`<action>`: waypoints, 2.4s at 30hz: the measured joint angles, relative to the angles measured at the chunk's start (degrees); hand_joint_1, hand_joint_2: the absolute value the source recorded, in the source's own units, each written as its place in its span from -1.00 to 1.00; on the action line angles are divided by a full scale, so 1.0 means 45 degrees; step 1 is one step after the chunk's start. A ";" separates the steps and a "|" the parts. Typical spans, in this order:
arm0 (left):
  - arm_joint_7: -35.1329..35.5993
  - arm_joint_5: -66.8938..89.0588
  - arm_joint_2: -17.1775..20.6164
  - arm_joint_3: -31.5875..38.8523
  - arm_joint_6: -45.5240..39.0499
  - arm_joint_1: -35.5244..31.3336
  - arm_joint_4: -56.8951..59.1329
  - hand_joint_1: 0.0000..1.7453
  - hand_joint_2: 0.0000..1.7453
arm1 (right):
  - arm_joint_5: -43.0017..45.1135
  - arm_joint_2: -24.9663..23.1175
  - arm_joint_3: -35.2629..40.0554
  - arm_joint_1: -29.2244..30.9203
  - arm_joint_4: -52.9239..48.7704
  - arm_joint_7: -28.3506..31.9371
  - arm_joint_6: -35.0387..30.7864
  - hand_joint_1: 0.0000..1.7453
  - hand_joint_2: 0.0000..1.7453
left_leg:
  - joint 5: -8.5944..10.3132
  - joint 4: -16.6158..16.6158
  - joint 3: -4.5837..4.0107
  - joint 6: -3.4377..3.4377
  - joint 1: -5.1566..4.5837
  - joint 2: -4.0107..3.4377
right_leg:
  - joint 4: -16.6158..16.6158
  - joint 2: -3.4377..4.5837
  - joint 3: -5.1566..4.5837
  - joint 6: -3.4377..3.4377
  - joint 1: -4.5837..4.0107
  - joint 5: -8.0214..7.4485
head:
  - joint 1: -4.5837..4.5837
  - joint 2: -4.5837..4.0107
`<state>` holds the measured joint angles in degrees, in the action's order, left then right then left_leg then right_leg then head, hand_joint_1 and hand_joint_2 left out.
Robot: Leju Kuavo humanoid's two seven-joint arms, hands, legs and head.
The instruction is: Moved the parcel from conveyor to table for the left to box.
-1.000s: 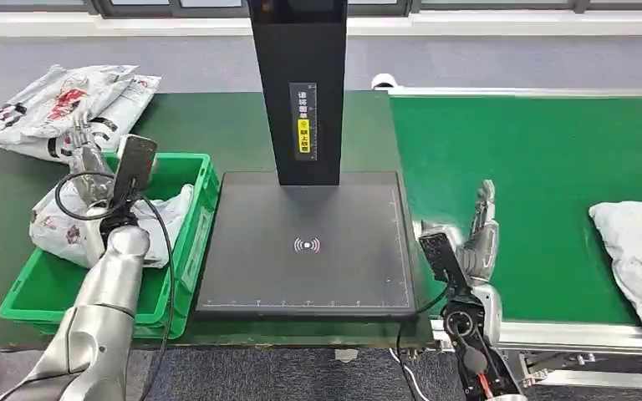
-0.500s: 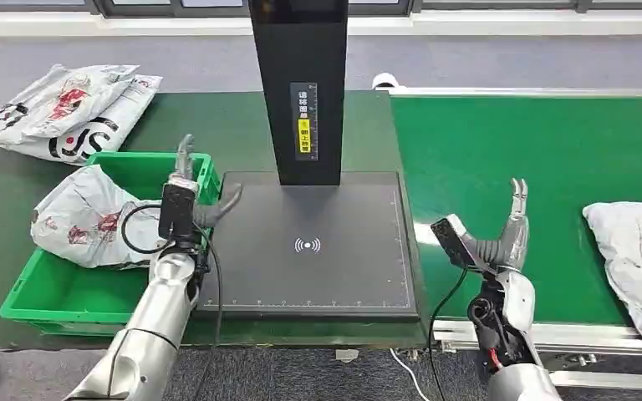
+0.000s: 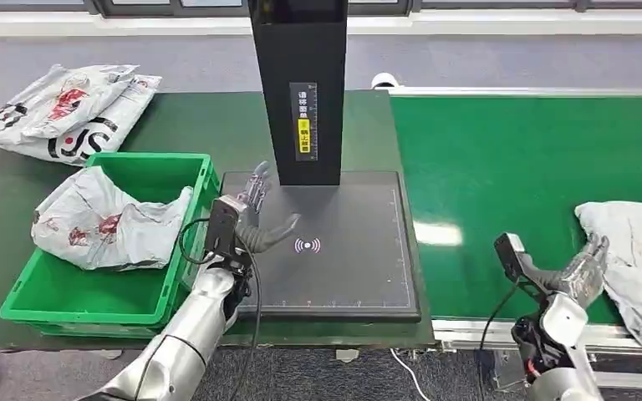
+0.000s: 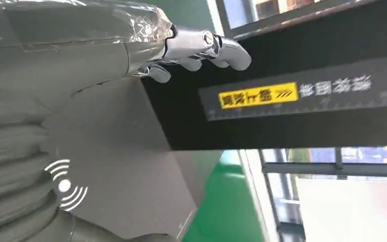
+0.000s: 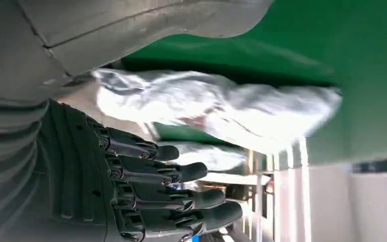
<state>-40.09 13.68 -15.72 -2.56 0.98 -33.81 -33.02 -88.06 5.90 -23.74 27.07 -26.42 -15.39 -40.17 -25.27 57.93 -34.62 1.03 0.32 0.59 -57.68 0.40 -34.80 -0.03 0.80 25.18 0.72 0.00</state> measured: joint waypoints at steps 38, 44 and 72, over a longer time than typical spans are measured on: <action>0.0918 -0.0321 -0.0044 -0.0456 -0.0262 -0.0308 0.1311 -1.00 1.00 | -0.0442 0.1287 -0.0238 0.0412 0.2180 -0.3104 0.2331 -1.00 1.00 | 0.0003 -0.0001 -0.0004 -0.0002 0.0002 0.0000 | 0.0000 0.0000 -0.0001 -0.0001 0.0003 0.0000 | 0.0000 0.0000; 0.0942 -0.0457 -0.0039 -0.0456 -0.0262 -0.0307 0.1364 -1.00 1.00 | -0.0437 0.1291 -0.0238 0.0323 0.2190 -0.3293 0.2327 -1.00 1.00 | 0.0003 -0.0001 -0.0004 -0.0002 0.0002 0.0001 | 0.0000 -0.0001 -0.0001 -0.0001 0.0002 0.0000 | 0.0000 0.0000; 0.2200 -0.0908 -0.0053 -0.0456 -0.0617 -0.0317 0.1593 -1.00 1.00 | -0.0437 0.1291 -0.0238 0.0006 0.2190 -0.3842 0.2715 -1.00 1.00 | 0.0003 -0.0002 -0.0002 -0.0002 0.0002 0.0000 | 0.0000 0.0001 -0.0001 -0.0001 0.0002 0.0000 | 0.0000 0.0000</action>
<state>-30.18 9.60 -15.96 -4.61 -1.79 -35.24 -25.86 -90.03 11.72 -24.81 27.10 -16.57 -32.68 -27.95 -25.25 57.92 -34.63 1.02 0.33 0.59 -57.68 0.40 -34.80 -0.04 0.81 25.18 0.72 0.00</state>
